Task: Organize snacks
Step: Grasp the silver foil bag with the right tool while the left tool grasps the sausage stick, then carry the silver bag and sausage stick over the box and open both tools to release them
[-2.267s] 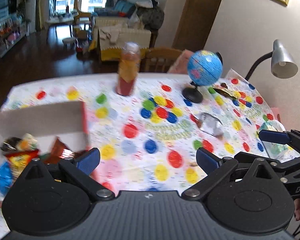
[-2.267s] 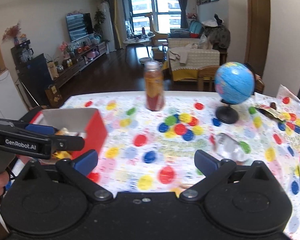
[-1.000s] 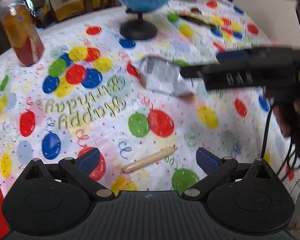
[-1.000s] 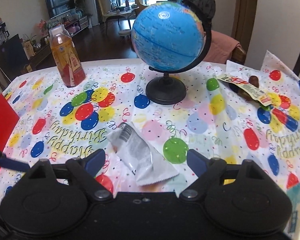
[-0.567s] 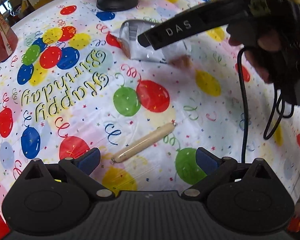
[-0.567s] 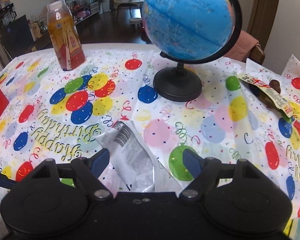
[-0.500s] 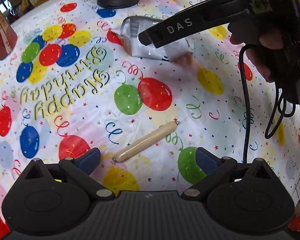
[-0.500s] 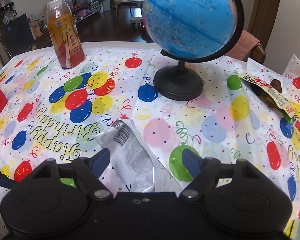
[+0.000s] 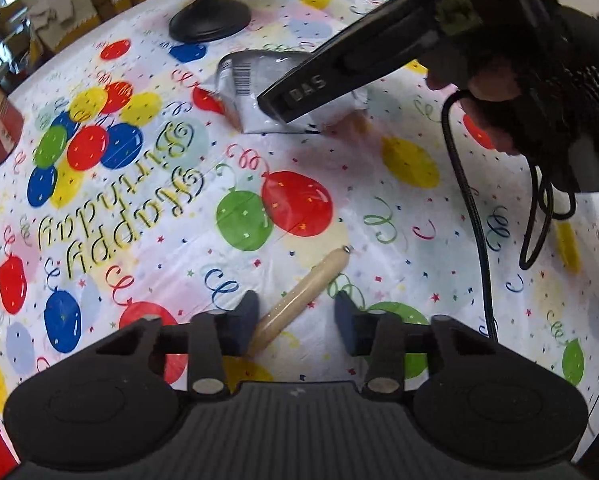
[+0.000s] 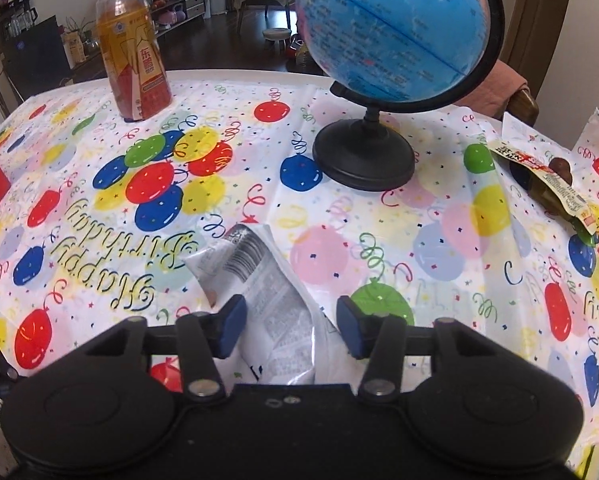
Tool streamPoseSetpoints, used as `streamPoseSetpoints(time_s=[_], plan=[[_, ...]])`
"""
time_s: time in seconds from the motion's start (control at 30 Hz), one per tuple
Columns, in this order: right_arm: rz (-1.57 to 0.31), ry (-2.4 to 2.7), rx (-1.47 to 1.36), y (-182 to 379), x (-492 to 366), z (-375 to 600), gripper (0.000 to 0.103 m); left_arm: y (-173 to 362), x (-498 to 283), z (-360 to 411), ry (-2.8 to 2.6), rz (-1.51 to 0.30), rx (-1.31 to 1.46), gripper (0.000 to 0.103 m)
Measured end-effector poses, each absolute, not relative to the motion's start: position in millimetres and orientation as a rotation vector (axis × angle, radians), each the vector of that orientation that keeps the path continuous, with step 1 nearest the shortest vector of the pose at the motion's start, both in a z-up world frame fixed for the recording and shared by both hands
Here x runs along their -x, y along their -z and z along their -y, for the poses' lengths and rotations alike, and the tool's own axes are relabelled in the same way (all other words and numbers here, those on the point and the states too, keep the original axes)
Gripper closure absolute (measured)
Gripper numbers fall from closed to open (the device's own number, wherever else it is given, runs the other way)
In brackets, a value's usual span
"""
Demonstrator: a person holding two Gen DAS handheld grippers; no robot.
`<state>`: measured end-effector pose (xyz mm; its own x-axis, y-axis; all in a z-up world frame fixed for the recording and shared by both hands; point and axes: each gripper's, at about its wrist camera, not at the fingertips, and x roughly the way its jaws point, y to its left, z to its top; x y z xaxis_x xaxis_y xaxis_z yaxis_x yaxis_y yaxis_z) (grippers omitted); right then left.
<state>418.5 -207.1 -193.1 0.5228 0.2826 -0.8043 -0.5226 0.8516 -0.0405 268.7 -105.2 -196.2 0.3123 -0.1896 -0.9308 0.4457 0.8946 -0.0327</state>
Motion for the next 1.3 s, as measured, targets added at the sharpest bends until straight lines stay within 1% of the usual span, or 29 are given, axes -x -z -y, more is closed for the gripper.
streamPoseSetpoints(time_s=[0.07, 0.13, 0.17, 0.2, 0.3, 0.53, 0.77, 1.3], plan=[[-0.892, -0.485, 0.323, 193.5, -413.8, 203.6, 0.061, 195.8, -267.5, 106.7, 0.422, -1.185, -0.249, 0.068], [-0.891, -0.480, 0.331, 193.4, -409.4, 202.2, 0.069, 196.1, -266.0, 109.8, 0.414, -1.179, -0.269, 0.070], [-0.892, -0.478, 0.326, 193.1, -407.2, 202.4, 0.071, 195.8, -264.1, 111.1, 0.417, -1.174, -0.273, 0.077], [-0.892, -0.479, 0.321, 192.6, -404.7, 202.9, 0.073, 195.6, -262.7, 112.1, 0.420, -1.170, -0.270, 0.086], [-0.907, -0.474, 0.295, 191.8, -396.0, 206.4, 0.075, 195.1, -259.0, 114.7, 0.409, -1.160, -0.268, 0.091], [-0.947, -0.382, 0.187, 187.9, -368.2, 225.4, 0.077, 192.7, -260.4, 101.1, 0.373, -1.191, -0.131, 0.093], [-0.955, -0.336, 0.083, 174.7, -330.6, 238.0, 0.077, 186.0, -247.1, 82.4, 0.311, -1.196, -0.065, 0.093], [-0.908, -0.357, 0.039, 123.6, -244.9, 200.5, 0.077, 129.6, -176.3, 21.4, 0.190, -1.090, 0.056, 0.093]])
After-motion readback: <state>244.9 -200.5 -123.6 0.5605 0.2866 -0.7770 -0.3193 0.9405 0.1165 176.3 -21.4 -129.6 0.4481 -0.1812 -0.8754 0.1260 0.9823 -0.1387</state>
